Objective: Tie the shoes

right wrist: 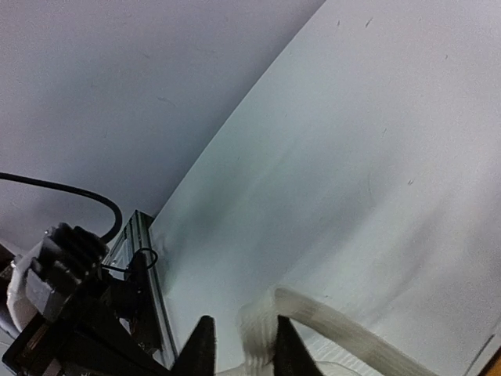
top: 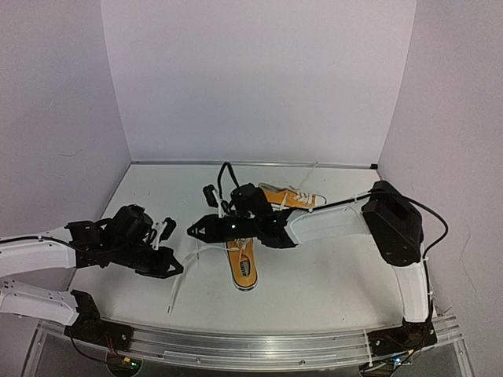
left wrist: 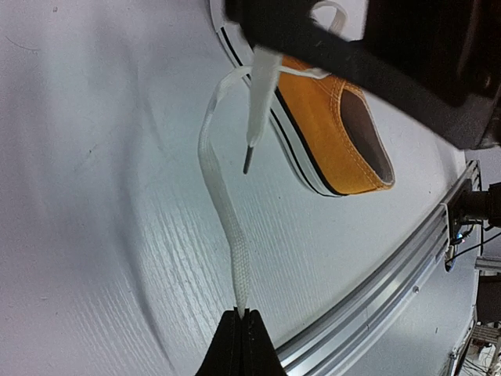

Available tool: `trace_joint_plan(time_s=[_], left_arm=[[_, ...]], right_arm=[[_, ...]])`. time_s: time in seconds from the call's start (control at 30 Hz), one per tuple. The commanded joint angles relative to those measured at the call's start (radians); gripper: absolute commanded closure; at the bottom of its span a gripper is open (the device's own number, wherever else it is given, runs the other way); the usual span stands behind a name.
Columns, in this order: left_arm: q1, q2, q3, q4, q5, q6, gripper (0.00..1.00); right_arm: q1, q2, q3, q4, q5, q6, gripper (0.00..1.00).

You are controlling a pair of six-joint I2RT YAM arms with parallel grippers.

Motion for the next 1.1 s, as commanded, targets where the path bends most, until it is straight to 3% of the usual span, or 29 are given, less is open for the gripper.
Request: trace_joint_plan(time_s=[0.0, 0.07, 0.13, 0.33, 0.63, 0.77, 0.9, 1.07], left_arm=[[-0.007, -0.039, -0.018, -0.014, 0.061, -0.002, 1.0], [-0.009, -0.046, -0.023, -0.01, 0.081, -0.002, 1.0], [-0.008, -0.044, -0.028, -0.01, 0.081, -0.005, 1.0], [-0.008, 0.009, -0.038, -0.021, 0.051, -0.021, 1.0], [-0.008, 0.095, -0.052, -0.026, 0.075, -0.009, 0.99], [-0.008, 0.124, -0.047, -0.025, 0.089, 0.014, 0.83], [-0.008, 0.138, 0.006, -0.028, 0.041, 0.043, 0.58], [-0.007, 0.24, 0.126, -0.007, -0.038, 0.079, 0.52]], right_arm=[[0.015, 0.016, 0.034, 0.011, -0.033, 0.026, 0.58], [0.015, -0.014, -0.002, 0.002, -0.026, 0.018, 0.46], [0.012, -0.052, -0.033, -0.015, -0.002, 0.001, 0.42], [-0.012, -0.078, -0.041, -0.034, 0.004, -0.024, 0.49], [-0.054, -0.119, -0.062, -0.108, -0.015, -0.081, 0.47], [-0.061, -0.17, -0.119, -0.143, -0.01, -0.101, 0.47], [-0.076, -0.236, -0.202, -0.152, 0.011, -0.101, 0.47], [-0.099, -0.337, -0.299, -0.154, 0.034, -0.092, 0.47]])
